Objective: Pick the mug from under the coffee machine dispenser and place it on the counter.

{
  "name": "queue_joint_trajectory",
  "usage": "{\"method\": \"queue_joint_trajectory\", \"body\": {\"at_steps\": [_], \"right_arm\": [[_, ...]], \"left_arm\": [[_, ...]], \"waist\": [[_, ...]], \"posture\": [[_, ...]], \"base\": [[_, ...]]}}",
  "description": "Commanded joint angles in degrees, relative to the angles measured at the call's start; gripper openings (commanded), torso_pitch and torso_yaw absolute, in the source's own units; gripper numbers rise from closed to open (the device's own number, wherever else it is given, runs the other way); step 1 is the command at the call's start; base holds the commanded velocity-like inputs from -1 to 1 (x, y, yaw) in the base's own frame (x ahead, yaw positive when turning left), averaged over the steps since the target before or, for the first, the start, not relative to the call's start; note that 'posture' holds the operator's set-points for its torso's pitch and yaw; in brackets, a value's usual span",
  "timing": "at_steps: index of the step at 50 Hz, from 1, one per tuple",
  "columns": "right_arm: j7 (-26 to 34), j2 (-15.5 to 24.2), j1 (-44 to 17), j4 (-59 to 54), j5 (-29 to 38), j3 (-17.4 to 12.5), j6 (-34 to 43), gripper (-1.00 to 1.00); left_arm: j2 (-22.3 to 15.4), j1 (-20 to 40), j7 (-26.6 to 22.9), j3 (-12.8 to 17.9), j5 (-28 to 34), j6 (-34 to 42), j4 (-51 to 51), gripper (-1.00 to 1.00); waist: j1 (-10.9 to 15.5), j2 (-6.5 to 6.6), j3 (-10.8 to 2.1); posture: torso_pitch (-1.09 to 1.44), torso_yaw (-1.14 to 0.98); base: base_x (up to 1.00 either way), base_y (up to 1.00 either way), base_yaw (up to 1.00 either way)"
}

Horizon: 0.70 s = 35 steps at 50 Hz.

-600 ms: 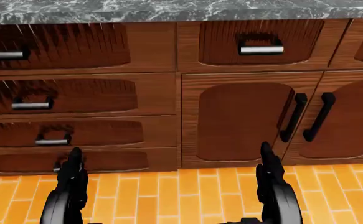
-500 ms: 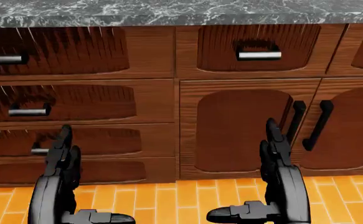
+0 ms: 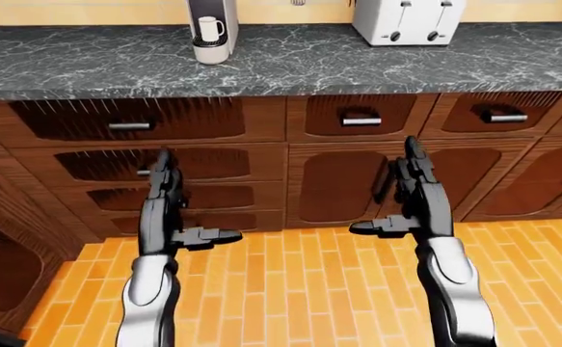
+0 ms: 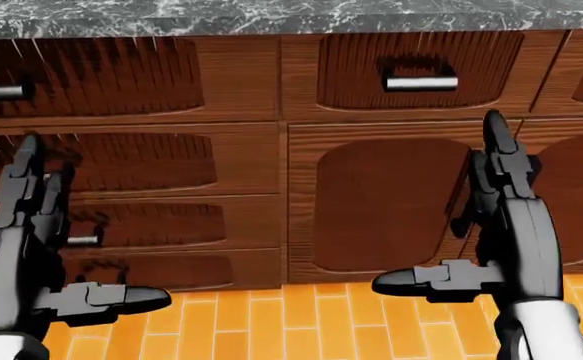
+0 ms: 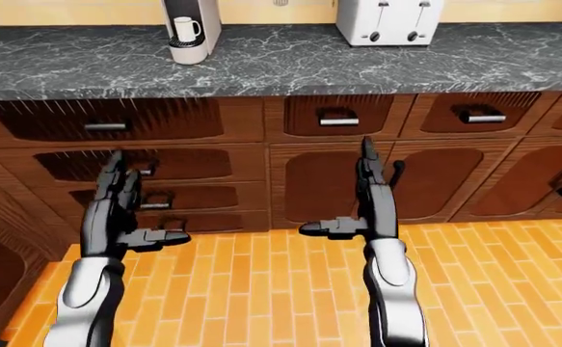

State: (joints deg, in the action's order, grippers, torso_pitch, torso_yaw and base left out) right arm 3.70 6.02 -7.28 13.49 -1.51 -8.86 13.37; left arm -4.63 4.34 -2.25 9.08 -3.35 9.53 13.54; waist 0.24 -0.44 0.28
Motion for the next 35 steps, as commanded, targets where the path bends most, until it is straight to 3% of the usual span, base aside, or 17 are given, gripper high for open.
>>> {"method": "queue_joint_trajectory", "body": {"at_steps": [1, 7, 28, 34, 35], "right_arm": [[0.04, 1.03, -2.15, 3.99, -0.47, -1.31, 0.30, 1.00], [-0.56, 3.36, -5.51, 7.04, -1.33, -3.66, 4.50, 1.00], [-0.93, 8.88, -13.96, 11.23, -4.44, -6.49, 12.47, 1.00], [-0.57, 9.42, -14.27, 11.56, -4.07, -6.38, 12.14, 1.00], [-0.51, 9.50, -14.38, 11.77, -3.94, -6.37, 12.21, 1.00]], "left_arm": [[-0.43, 1.23, 0.10, 0.25, -0.25, -0.47, 2.79, 1.00], [-1.92, 3.65, 0.62, 2.11, -1.21, 3.25, 5.65, 1.00], [-9.54, 13.30, 4.35, 8.69, -6.32, 14.49, 12.66, 1.00], [-10.86, 14.64, 5.49, 9.48, -8.09, 17.34, 14.78, 1.00], [-10.91, 14.96, 5.69, 9.67, -8.64, 17.79, 14.88, 1.00]], "waist": [[-0.01, 0.01, -1.03], [0.06, 0.04, -0.56], [-0.02, 0.23, 0.16], [-0.02, 0.32, 0.16], [-0.08, 0.56, -0.94]], "posture": [[0.00, 0.00], [0.00, 0.00], [0.00, 0.00], [0.00, 0.00], [0.00, 0.00]], "base": [[0.00, 0.00, 0.00], [0.00, 0.00, 0.00], [0.00, 0.00, 0.00], [0.00, 0.00, 0.00], [0.06, 0.00, 0.00]]}}
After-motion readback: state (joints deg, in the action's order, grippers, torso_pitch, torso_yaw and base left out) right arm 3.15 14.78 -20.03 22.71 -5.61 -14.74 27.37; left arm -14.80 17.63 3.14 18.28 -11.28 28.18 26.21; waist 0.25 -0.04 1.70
